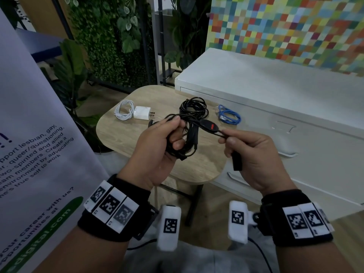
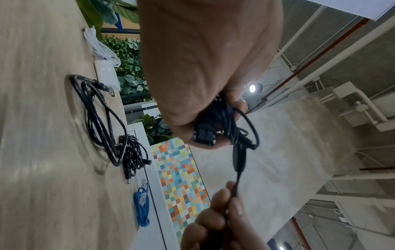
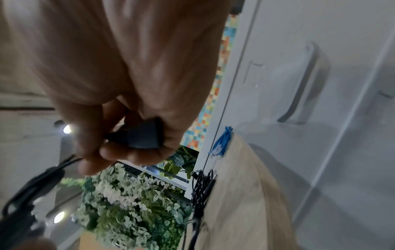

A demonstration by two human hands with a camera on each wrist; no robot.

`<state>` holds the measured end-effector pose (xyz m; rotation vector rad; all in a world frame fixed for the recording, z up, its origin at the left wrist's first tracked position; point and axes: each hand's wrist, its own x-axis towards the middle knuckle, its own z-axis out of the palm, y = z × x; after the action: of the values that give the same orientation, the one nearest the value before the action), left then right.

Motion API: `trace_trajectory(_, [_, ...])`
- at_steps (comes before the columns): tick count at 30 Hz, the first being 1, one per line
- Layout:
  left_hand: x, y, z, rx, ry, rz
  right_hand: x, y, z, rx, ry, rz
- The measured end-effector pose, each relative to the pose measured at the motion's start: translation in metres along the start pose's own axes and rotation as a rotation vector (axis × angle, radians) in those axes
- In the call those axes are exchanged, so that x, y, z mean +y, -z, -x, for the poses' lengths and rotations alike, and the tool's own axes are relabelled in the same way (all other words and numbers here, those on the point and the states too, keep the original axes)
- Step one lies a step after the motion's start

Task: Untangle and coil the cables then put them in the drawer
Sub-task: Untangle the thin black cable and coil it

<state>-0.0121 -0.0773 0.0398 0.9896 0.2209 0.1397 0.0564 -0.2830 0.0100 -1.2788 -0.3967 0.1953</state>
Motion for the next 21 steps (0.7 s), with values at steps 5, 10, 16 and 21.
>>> trace_trajectory(5, [-0.004, -0.002, 0.002, -0.036, -0.002, 0.022, 0.002, -0.011, -0.002, 0.109, 0.04, 0.458])
trace_trajectory(10, [-0.017, -0.006, 0.007, -0.044, 0.045, 0.036, 0.014, -0.021, -0.007, 0.257, 0.05, 0.416])
trace_trajectory(16, [-0.019, -0.014, 0.011, -0.039, 0.017, 0.006, 0.012, -0.041, -0.001, 0.204, -0.076, -0.04])
trace_trajectory(21, [-0.02, -0.018, 0.011, 0.001, -0.065, -0.01, 0.007, -0.049, 0.005, 0.033, -0.126, -0.129])
